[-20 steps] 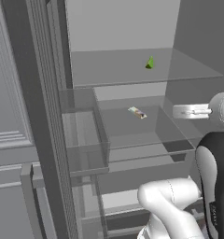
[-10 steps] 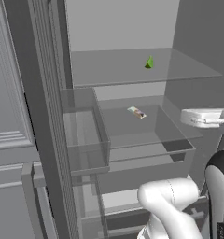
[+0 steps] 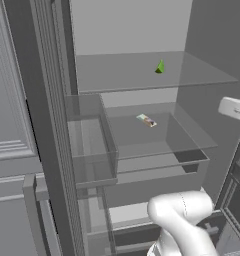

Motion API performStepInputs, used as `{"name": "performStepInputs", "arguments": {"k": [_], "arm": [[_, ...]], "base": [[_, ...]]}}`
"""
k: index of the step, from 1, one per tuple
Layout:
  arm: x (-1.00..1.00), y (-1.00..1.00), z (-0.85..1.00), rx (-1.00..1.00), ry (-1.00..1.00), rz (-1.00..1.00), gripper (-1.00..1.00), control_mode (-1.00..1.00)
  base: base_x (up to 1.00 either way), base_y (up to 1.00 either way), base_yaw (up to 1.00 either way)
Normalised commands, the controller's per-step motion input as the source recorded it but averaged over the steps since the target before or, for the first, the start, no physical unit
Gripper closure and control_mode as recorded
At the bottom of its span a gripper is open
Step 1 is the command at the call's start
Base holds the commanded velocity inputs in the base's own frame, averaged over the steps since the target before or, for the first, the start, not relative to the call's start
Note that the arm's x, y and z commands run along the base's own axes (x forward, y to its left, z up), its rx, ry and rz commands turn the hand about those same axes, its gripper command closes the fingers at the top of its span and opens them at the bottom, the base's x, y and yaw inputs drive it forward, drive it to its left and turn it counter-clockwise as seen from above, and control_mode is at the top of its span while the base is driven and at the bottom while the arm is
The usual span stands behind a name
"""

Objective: Grab a lemon wedge from the fridge and one ice cube from the ice bowl, and put them in the glass of lemonade.

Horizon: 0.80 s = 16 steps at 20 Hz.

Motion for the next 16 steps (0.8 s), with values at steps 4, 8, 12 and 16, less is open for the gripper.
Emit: {"name": "performStepInputs", "arguments": {"k": [4,8,12,16], "arm": [[-0.39,0.00,1.00,-0.02,0.16,0.00,-1.00,-1.00],[0.51,0.17,0.58,-0.24,0.50,0.00,-1.00,-1.00],[1.00,0.08,-0.40,-0.14,0.25,-0.04,-1.00,-1.00],[0.98,0.00,-0.46,-0.02,0.05,-0.07,-1.00,-1.00]], "base": [[0.00,0.00,0.00],[0.00,0.00,0.00],[0.00,0.00,0.00],[0.00,0.00,0.00]]}}
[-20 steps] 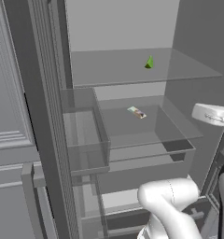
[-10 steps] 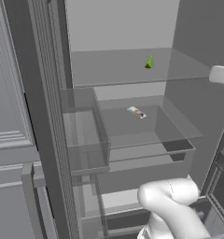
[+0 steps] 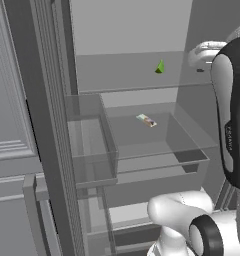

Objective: Grab a lemon wedge from the fridge and one ice cube from the ice bowl, and put them in the glass of lemonade.

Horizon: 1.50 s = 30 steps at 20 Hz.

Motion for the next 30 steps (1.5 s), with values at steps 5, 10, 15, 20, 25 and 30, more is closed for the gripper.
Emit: {"name": "performStepInputs", "arguments": {"k": [5,10,15,20,25,30], "arm": [[0.98,0.00,-0.46,-0.01,0.07,-0.03,-1.00,-1.00],[1.00,0.00,-0.51,0.00,0.12,0.00,-1.00,-1.00],[0.95,0.00,0.07,0.00,0.08,0.00,-1.00,-1.00],[0.94,0.00,0.05,0.00,0.01,0.00,-1.00,-1.00],[0.97,0.00,-0.26,0.00,0.00,0.00,-1.00,-1.00],[0.63,-0.04,-0.26,0.01,-0.01,-0.03,-1.00,-1.00]], "base": [[0.00,0.00,0.00],[0.00,0.00,0.00],[0.00,0.00,0.00],[0.00,0.00,0.00],[0.00,0.00,0.00],[0.00,0.00,0.00]]}}
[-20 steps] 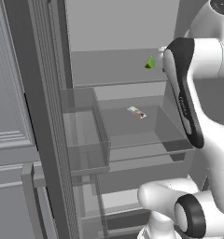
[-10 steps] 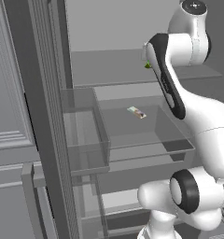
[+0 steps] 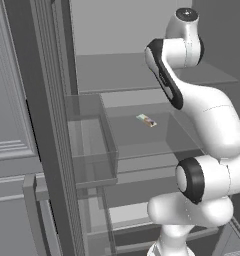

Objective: Grab a lemon wedge from the fridge and one ice cube from the ice bowl, and put them in the glass of lemonade.

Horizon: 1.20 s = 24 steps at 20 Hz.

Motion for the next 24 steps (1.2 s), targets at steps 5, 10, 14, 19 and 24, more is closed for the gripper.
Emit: {"name": "performStepInputs", "arguments": {"k": [5,10,14,19,24], "arm": [[0.16,-0.22,-0.20,0.07,-0.12,-0.08,-1.00,-1.00],[0.35,0.00,-0.06,0.07,-0.19,-0.03,-1.00,-1.00],[0.38,0.03,-0.04,0.02,-0.08,0.00,-1.00,-1.00],[0.16,0.00,0.11,-0.01,0.16,0.00,-1.00,-1.00],[0.00,0.00,0.00,-0.01,0.20,0.00,-1.00,-1.00]], "base": [[0.00,0.00,0.00],[0.00,0.00,0.00],[0.00,0.00,0.00],[0.00,0.00,0.00],[0.00,0.00,0.00]]}}
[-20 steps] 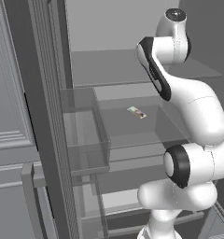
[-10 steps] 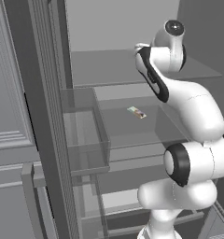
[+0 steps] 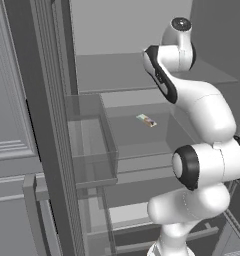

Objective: Grab a lemon wedge from the fridge and one ice cube from the ice bowl, and put them in the glass of lemonade.

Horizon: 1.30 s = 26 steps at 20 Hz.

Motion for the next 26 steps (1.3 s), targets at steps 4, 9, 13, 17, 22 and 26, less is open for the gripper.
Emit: {"name": "performStepInputs", "arguments": {"k": [4,9,13,17,22,26], "arm": [[0.02,0.00,-0.03,0.00,0.03,0.00,-1.00,-1.00],[0.01,0.00,-0.17,0.00,0.00,0.00,-1.00,-1.00],[0.00,0.00,-0.39,0.00,0.00,0.00,-1.00,-1.00],[0.00,0.00,-0.44,0.00,0.00,0.00,-1.00,-1.00],[0.00,0.00,-0.04,0.00,0.00,-0.02,-1.00,-1.00],[0.22,0.00,0.09,0.00,0.00,-0.07,-1.00,-1.00]], "base": [[0.00,0.00,0.00],[0.00,0.00,0.00],[0.00,0.00,0.00],[0.00,0.00,0.00],[0.00,0.00,0.00],[0.00,0.00,0.00]]}}
